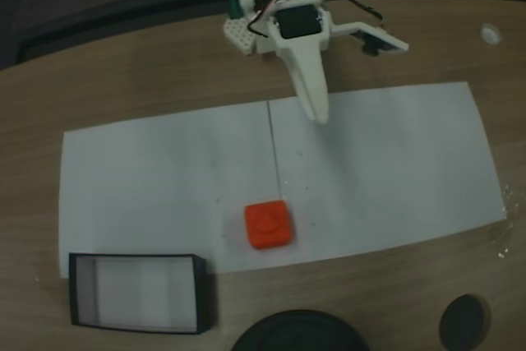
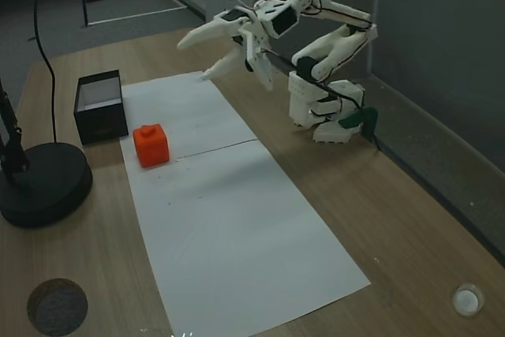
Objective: Grab a orange square and put it in the box.
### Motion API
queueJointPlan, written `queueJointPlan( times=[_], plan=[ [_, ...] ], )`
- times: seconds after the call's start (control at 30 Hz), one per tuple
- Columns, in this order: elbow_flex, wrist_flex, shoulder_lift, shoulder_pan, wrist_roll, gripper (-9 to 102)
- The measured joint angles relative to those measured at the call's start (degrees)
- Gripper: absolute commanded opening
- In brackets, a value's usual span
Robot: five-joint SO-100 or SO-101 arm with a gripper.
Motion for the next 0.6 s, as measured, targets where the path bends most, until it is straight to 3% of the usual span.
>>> queueJointPlan(
  times=[0.3,0.6],
  plan=[
    [-22.0,11.3,-30.9,4.0,0.0,33],
    [-32.9,15.0,-51.1,6.5,-0.1,39]
  ],
)
